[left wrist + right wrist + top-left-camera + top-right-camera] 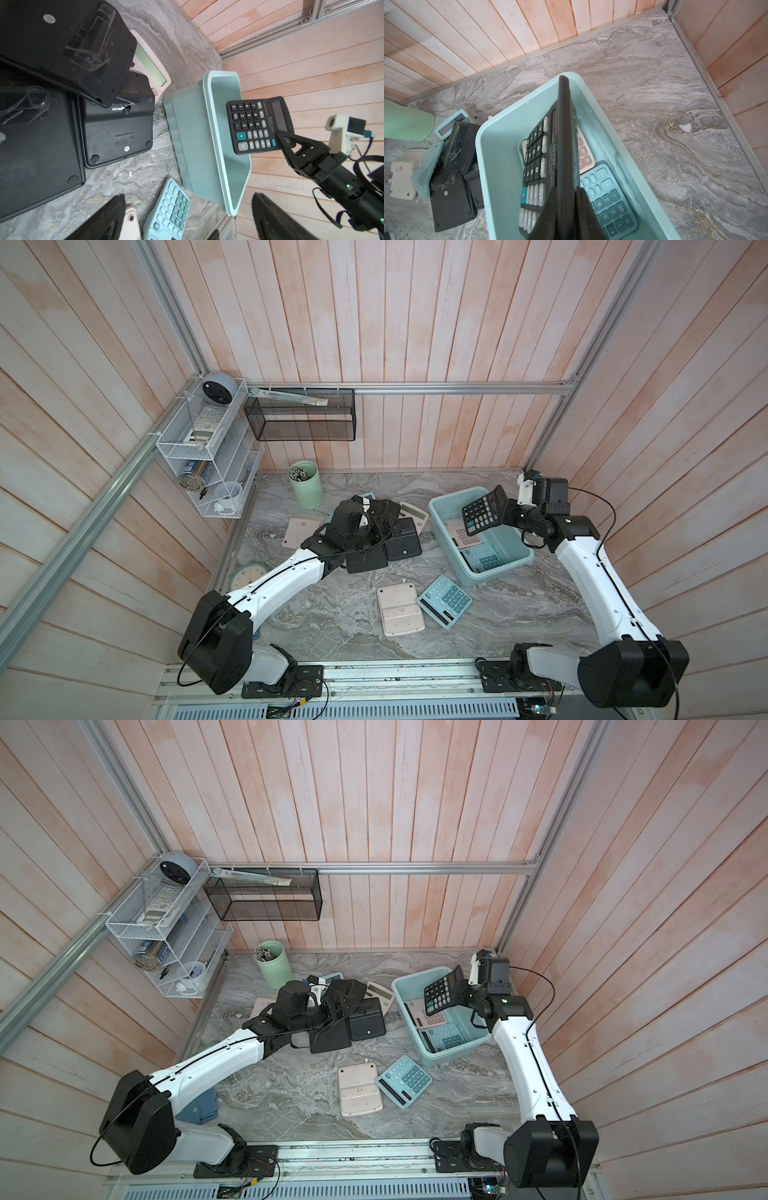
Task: Put the calculator in the storage box
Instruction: Place the calculator in the storage box.
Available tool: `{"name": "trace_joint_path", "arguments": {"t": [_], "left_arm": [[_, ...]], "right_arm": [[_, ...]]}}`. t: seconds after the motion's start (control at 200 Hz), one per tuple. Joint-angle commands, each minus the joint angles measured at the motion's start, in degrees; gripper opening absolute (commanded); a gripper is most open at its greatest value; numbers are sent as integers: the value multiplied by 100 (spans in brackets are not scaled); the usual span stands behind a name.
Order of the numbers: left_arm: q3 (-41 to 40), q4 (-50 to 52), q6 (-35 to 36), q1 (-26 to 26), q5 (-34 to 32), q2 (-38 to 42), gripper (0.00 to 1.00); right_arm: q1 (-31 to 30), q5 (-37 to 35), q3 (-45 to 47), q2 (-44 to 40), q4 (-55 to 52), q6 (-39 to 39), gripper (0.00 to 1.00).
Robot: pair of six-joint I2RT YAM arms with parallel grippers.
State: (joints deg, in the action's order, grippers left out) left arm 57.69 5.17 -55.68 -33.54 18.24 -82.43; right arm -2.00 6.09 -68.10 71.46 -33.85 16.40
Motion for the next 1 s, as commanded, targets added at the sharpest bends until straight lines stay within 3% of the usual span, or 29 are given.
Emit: {"name": "trace_joint_path", "arguments": {"t": [0.0, 0.16, 0.265, 0.49, 0.63, 0.995], "left_arm": [[197, -178, 118, -7, -223, -269, 100], [807, 526, 634, 115, -679, -480, 100], [1410, 1290, 777, 210, -570, -681, 100], [1777, 1591, 54, 520, -14, -1084, 100], [1945, 1985, -210, 654, 134, -1134, 100], [3309, 3792, 173, 1044, 162, -1511, 100]], "right_arm": [[-13, 74, 68, -252, 409, -93, 0], [-14, 50, 253, -510, 764, -281, 0], [-19, 164, 373, -624, 987, -307, 0], [-37, 358, 531, -343, 1073, -495, 0], [-208, 58, 622, -171, 951, -537, 0], [-581, -787, 578, 464, 835, -811, 0]]}}
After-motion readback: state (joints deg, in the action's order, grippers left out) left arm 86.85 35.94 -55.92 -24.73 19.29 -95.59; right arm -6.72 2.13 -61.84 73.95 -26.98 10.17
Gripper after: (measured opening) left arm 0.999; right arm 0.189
